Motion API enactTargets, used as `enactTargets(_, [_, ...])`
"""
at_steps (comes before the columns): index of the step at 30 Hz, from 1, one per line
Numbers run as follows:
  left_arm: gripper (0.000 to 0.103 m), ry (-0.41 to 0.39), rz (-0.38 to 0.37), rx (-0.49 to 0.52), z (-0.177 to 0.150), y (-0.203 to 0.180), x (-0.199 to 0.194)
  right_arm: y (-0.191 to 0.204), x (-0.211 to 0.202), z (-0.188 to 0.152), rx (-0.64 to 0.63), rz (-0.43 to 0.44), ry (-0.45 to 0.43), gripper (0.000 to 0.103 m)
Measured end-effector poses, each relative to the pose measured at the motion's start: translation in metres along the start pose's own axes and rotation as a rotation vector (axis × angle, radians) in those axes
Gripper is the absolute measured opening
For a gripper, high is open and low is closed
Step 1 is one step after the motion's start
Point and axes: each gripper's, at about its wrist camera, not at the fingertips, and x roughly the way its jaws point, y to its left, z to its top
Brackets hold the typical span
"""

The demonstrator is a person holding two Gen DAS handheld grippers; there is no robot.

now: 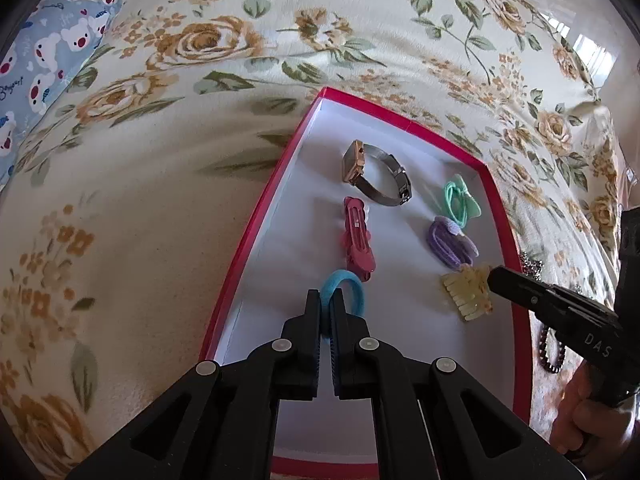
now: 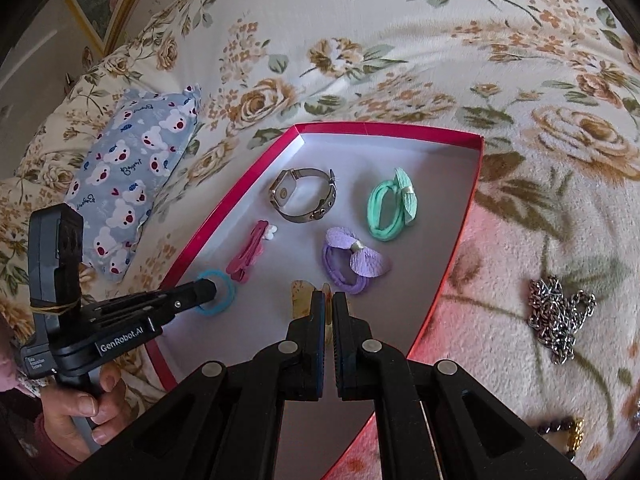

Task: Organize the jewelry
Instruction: 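Carry the blue hair tie and yellow clip into the box and release both, then grasp the silver chain with the left tool while the right tool grasps the pastel beaded bracelet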

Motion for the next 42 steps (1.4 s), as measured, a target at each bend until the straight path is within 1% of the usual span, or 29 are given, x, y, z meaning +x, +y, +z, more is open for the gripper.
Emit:
enactTargets(7, [0.010, 0.003, 0.000, -0.001, 0.001, -0.001, 0.004, -0.001, 0.003, 0.002, -0.001, -0.003, 0.008, 0.004])
enactTargets(9, [0.020, -0.001, 0.002, 0.002, 0.000, -0.002, 0.003, -0.002, 0.004, 0.003, 0.008, 0.005, 0.010, 0.005])
enactTargets(10, [0.023, -0.005, 0.010, 0.006, 0.000, -0.003, 0.002, -0.003, 0.003, 0.003, 0.014, 0.006, 0.010, 0.008])
enactTargets(16, [0.025, -0.007, 0.018, 0.010, -0.002, -0.005, -0.001, -0.004, 0.000, 0.004, 0.030, 0.017, 0.000, 0.008])
enactTargets(18, [0.029, -0.013, 0.016, 0.002, -0.003, -0.005, -0.004, -0.003, -0.002, 0.004, 0.032, 0.018, -0.005, 0.009])
enactTargets(23, [0.033, -0.038, 0.010, -0.012, -0.005, -0.002, -0.020, -0.003, -0.011, 0.005, 0.041, 0.026, -0.018, 0.010])
enactTargets(24, [0.036, -0.047, 0.006, -0.015, -0.005, -0.003, -0.026, -0.003, -0.014, 0.005, 0.042, 0.029, -0.023, 0.011])
enactTargets(27, [0.039, -0.067, -0.005, -0.009, -0.009, -0.008, -0.038, -0.003, -0.030, 0.002, 0.042, 0.030, -0.044, 0.017])
enactTargets(29, [0.042, -0.076, -0.012, -0.001, -0.013, -0.011, -0.046, -0.006, -0.041, -0.002, 0.049, 0.022, -0.057, 0.022])
enactTargets(36, [0.044, -0.082, -0.056, 0.042, -0.031, -0.032, -0.069, -0.028, -0.086, -0.019, 0.084, -0.038, -0.100, 0.025])
enactTargets(42, [0.046, -0.063, -0.093, 0.103, -0.036, -0.059, -0.071, -0.054, -0.121, -0.042, 0.130, -0.104, -0.131, 0.028])
